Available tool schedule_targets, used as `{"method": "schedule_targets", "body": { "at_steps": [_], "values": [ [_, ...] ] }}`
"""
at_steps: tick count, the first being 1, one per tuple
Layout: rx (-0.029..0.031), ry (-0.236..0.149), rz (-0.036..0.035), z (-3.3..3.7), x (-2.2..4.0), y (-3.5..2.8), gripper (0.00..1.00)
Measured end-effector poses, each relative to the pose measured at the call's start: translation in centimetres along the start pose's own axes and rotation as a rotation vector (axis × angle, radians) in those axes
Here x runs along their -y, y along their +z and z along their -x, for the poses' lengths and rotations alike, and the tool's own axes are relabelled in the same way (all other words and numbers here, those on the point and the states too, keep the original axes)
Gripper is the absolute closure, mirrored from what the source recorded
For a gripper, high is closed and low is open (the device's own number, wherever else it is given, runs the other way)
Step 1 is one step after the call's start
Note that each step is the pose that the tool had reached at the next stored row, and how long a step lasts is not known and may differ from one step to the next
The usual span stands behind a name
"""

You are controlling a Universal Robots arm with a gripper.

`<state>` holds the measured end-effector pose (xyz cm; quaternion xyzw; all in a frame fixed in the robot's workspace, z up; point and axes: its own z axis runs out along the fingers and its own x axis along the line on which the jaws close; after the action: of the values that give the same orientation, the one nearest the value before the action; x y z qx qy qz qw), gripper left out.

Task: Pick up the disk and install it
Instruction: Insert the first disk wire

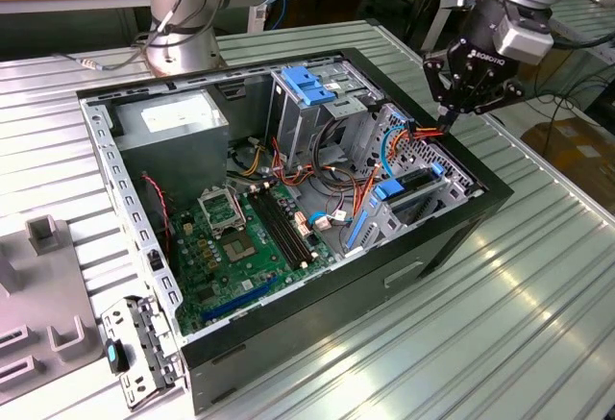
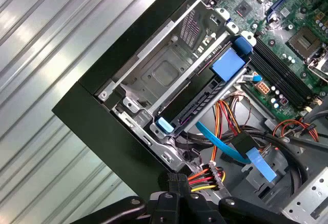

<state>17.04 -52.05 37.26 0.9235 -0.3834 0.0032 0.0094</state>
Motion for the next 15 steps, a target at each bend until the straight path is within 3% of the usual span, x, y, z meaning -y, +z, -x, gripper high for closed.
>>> {"method": "schedule_targets", "body": {
  "at_steps": [12,15],
  "values": [
    [-0.0009,-0.018,-0.0001,-0.04,0.03,-0.48,0.89],
    [-0.0031,-0.054,-0.0022,-0.04,0.03,-0.48,0.89]
  ]
}}
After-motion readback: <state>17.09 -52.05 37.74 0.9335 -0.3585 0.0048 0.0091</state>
